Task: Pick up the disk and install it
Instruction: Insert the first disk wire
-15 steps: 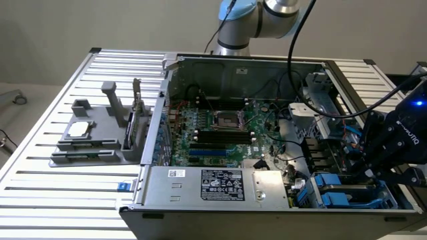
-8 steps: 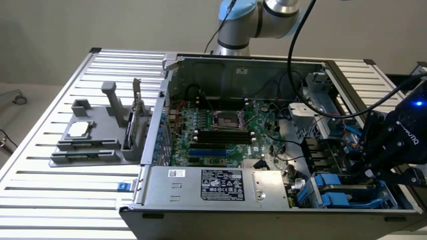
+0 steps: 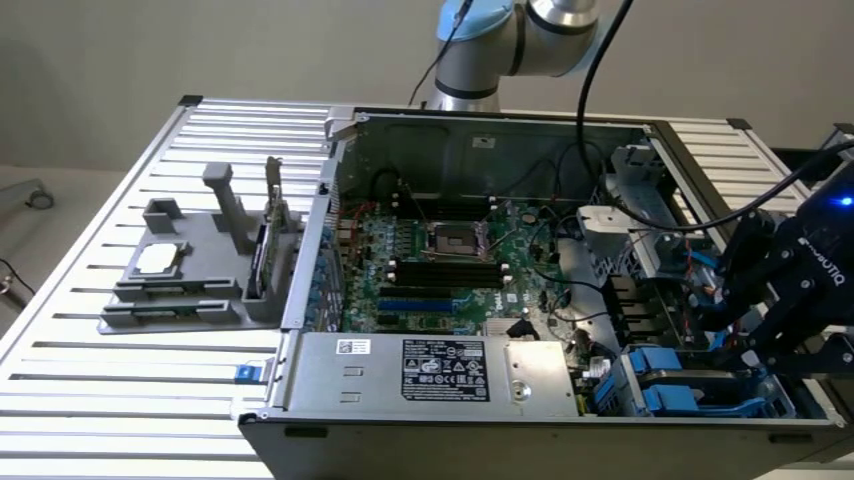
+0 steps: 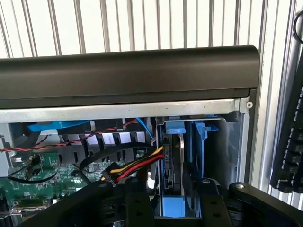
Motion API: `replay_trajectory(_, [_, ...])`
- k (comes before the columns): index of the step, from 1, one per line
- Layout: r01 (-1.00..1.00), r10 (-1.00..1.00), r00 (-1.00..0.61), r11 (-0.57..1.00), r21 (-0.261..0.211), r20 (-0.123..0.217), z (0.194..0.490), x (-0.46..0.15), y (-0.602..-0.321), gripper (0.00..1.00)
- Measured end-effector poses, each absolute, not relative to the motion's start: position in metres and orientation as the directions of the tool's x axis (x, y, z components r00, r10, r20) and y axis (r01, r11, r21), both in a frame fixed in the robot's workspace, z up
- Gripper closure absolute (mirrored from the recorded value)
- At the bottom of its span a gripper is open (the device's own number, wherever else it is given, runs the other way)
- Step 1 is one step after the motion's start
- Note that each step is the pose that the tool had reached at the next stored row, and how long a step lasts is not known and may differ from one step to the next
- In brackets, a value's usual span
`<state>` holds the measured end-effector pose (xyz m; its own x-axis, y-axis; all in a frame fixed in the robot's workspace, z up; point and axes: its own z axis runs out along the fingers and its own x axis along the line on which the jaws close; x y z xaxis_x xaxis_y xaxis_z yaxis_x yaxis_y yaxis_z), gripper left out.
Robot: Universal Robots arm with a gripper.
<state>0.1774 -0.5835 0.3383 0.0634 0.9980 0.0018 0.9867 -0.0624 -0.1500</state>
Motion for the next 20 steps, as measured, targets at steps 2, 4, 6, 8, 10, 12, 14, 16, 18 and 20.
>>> replay_trajectory(2, [0.986, 0.998, 0.063, -0.062, -0.152, 0.002, 0.342, 0.177, -0.583, 0.57])
replay_trajectory(4, [0.986, 0.998, 0.063, -0.062, -0.153, 0.001, 0.345, 0.177, -0.583, 0.57])
replay_trajectory(6, [0.986, 0.998, 0.063, -0.062, -0.154, 0.001, 0.348, 0.177, -0.583, 0.57])
replay_trajectory(8, [0.986, 0.998, 0.063, -0.062, -0.155, 0.001, 0.351, 0.177, -0.583, 0.57])
replay_trajectory(10, [0.986, 0.998, 0.063, -0.062, -0.156, 0.001, 0.354, 0.177, -0.583, 0.57])
replay_trajectory(12, [0.986, 0.998, 0.063, -0.062, -0.156, 0.001, 0.357, 0.177, -0.583, 0.57])
replay_trajectory(14, [0.986, 0.998, 0.063, -0.062, -0.156, 0.001, 0.362, 0.177, -0.583, 0.57])
replay_trajectory(16, [0.986, 0.998, 0.063, -0.062, -0.156, 0.002, 0.367, 0.177, -0.583, 0.57])
replay_trajectory(18, [0.986, 0.998, 0.063, -0.062, -0.156, 0.002, 0.372, 0.177, -0.583, 0.57])
replay_trajectory(20, [0.986, 0.998, 0.063, -0.062, -0.156, 0.002, 0.377, 0.177, -0.583, 0.57])
